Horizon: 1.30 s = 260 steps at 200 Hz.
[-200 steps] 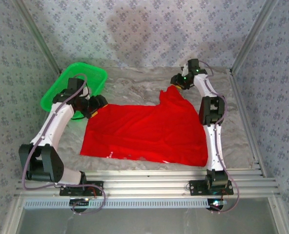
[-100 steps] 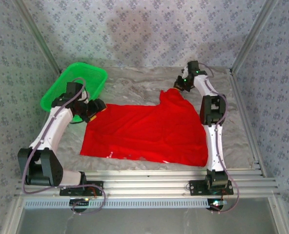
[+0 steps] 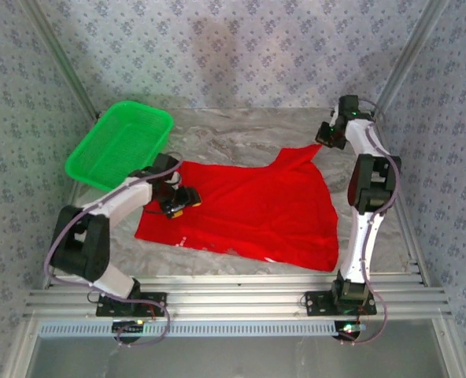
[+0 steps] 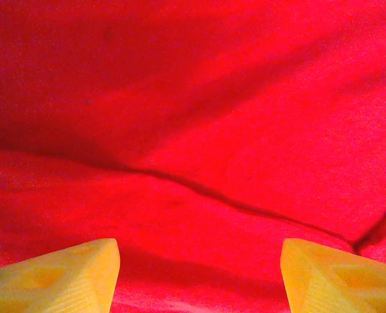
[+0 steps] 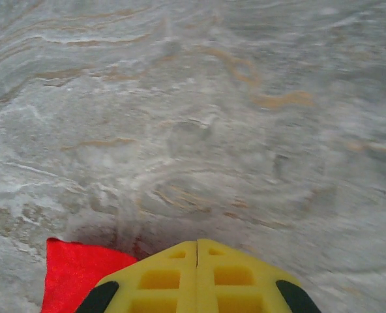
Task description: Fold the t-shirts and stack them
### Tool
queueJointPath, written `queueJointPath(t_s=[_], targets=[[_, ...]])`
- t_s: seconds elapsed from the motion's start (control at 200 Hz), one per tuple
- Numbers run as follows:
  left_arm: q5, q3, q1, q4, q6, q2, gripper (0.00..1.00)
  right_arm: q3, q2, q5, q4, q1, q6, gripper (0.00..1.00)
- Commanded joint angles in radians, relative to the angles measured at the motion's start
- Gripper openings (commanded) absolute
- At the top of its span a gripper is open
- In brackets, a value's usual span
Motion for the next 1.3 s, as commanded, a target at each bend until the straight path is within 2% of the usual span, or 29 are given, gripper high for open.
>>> queueJointPath(t_s=[0.0, 0.315, 0.51, 0.62, 0.75, 0.969, 1.129, 1.294], targets=[[-0.015, 0.002, -0.052, 0.078, -0.022, 0.071, 0.66, -0.05, -0.062, 0.06, -0.011, -0.037, -0.03, 0.0], [0.014, 0.051, -0.184, 0.138, -0.056, 0.279, 0.64, -0.033, -0.088, 0.069, -0.055, -0.089, -0.081, 0.0], [0.054, 0.049, -0.239, 0.148, -0.088, 0.292, 0.64, -0.011, -0.101, 0.063, -0.078, -0.136, -0.095, 0.0], [0.056, 0.082, -0.239, 0.104, -0.073, 0.274, 0.64, 0.009, -0.089, 0.049, -0.098, -0.138, -0.129, 0.0], [0.034, 0.209, -0.179, 0.005, -0.025, 0.252, 0.67, 0.012, -0.083, 0.032, -0.116, -0.122, -0.176, 0.0], [-0.013, 0.577, -0.017, -0.192, 0.048, 0.294, 0.72, 0.001, -0.085, 0.009, -0.126, -0.082, -0.219, 0.0], [-0.079, 0.857, 0.09, -0.32, 0.149, 0.454, 0.73, -0.003, -0.084, 0.002, -0.129, -0.05, -0.225, 0.0], [-0.135, 1.053, 0.148, -0.367, 0.21, 0.627, 0.72, 0.0, -0.084, -0.001, -0.15, -0.027, -0.227, 0.0]])
